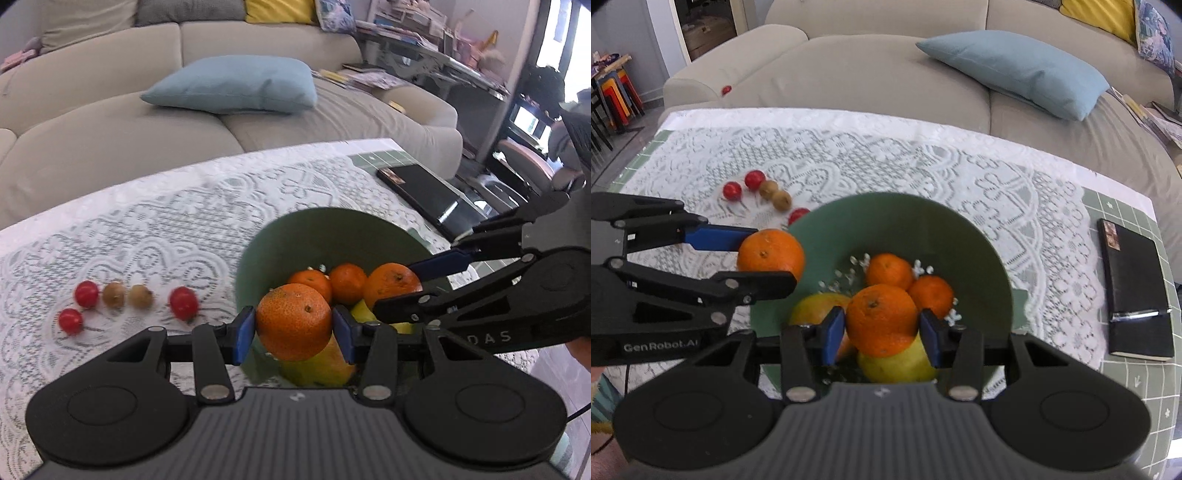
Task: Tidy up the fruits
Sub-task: 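Carry both oranges over the green colander with both tools, then open both tools to drop the oranges into the colander and withdraw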
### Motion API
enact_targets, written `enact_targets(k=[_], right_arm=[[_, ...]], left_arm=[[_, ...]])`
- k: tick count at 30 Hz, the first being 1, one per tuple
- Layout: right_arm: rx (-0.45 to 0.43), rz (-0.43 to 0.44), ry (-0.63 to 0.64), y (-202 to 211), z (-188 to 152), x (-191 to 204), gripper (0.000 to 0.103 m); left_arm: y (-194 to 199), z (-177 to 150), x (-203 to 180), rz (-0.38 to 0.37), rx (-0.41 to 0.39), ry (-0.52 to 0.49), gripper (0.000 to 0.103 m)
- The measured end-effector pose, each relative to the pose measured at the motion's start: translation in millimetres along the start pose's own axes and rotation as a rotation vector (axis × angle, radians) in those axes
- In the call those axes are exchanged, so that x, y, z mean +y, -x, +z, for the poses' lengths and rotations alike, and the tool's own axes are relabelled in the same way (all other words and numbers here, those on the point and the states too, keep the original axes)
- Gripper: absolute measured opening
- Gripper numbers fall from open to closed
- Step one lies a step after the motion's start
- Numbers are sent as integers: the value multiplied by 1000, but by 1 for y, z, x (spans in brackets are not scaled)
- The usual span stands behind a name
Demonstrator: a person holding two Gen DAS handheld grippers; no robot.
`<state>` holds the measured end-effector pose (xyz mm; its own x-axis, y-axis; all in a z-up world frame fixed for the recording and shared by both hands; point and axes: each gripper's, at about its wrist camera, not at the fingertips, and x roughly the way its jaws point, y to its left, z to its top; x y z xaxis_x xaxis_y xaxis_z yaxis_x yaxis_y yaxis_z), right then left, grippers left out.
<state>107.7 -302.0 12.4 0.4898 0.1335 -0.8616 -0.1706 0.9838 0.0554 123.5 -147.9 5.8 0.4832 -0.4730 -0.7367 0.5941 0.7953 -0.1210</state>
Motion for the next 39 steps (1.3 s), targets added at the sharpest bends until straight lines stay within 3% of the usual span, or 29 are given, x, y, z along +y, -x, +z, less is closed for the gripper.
enact_targets(k=[7,16,23,31,39], right_arm=[[31,-26,14,-9,-6,-10,42],[4,-58,13,-21,5,-21,42],[24,-58,-1,-42,15,-33,42],[43,-56,5,-53,16,-38,42],[73,-66,43,-53,12,-33,43]], left_arm=[[-21,-1,-7,-12,47,-20,52],[-37,9,-6,6,57,-9,52],[-55,18,2,-2,88,26,52],[-63,17,0,9,92,0,52],[-59,11,-9,21,94,-73,62]])
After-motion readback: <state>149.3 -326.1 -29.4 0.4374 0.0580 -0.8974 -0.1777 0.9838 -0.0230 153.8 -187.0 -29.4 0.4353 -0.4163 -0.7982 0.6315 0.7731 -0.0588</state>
